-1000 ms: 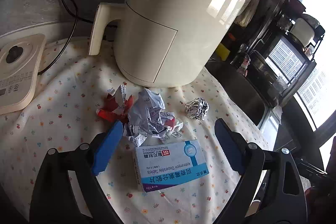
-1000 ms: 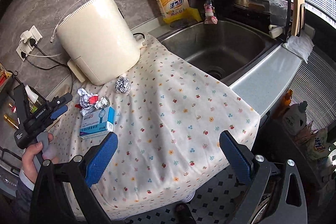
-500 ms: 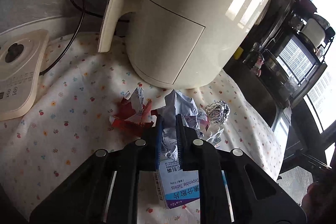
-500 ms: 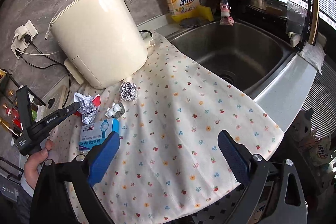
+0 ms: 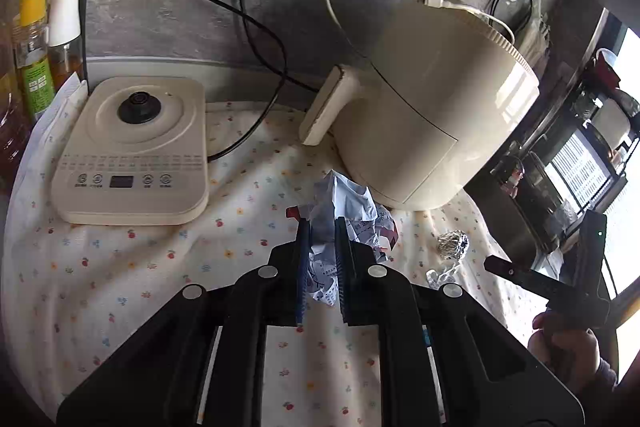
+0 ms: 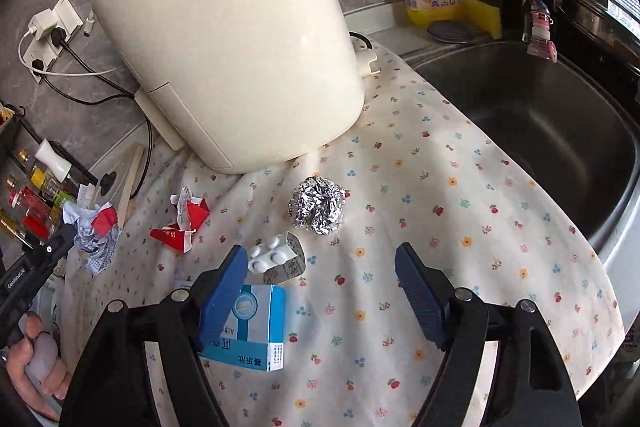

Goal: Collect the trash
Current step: 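Grasp the crumpled white tissue with the left gripper while the right grasps the foil ball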

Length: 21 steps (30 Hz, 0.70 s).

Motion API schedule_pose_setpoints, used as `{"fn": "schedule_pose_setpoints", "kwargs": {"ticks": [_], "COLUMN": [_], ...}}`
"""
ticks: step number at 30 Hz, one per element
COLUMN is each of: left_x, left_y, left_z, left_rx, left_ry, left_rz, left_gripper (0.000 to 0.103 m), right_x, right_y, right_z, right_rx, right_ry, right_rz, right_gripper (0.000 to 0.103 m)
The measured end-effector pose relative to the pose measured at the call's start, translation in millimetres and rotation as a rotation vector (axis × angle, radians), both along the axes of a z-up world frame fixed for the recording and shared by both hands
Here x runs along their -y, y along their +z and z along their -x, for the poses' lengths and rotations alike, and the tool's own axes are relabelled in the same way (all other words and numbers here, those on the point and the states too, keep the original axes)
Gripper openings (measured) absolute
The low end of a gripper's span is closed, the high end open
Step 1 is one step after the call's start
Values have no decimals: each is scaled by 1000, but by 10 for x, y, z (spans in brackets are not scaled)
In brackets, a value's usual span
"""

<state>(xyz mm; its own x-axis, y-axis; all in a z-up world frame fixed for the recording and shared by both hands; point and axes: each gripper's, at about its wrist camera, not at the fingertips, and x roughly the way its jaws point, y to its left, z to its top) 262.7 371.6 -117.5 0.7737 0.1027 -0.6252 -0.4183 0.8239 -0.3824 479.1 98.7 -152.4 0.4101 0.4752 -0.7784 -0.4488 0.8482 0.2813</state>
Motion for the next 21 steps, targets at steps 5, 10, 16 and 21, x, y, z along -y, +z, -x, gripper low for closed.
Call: {"fn": "schedule_pose_setpoints", "kwargs": {"ticks": [5, 10, 16, 21], "left_x": [-171, -234, -114, 154], "left_y": [-55, -89, -57, 3], "left_z": [250, 404, 482, 467], "left_rx": [-21, -40, -26, -8], "left_ry": [67, 98, 102, 75], "left_rz": [2, 1, 2, -6], "left_gripper": [13, 13, 13, 13], "right_x": [-224, -387, -233, 94], "right_y": [-113, -249, -97, 87], "right_z": [-240, -418, -362, -155], "right_rx": [-16, -38, -20, 14], "right_ry": [-4, 11, 16, 14], "right_rz": [9, 24, 16, 5], "right_gripper": [75, 73, 35, 35]}}
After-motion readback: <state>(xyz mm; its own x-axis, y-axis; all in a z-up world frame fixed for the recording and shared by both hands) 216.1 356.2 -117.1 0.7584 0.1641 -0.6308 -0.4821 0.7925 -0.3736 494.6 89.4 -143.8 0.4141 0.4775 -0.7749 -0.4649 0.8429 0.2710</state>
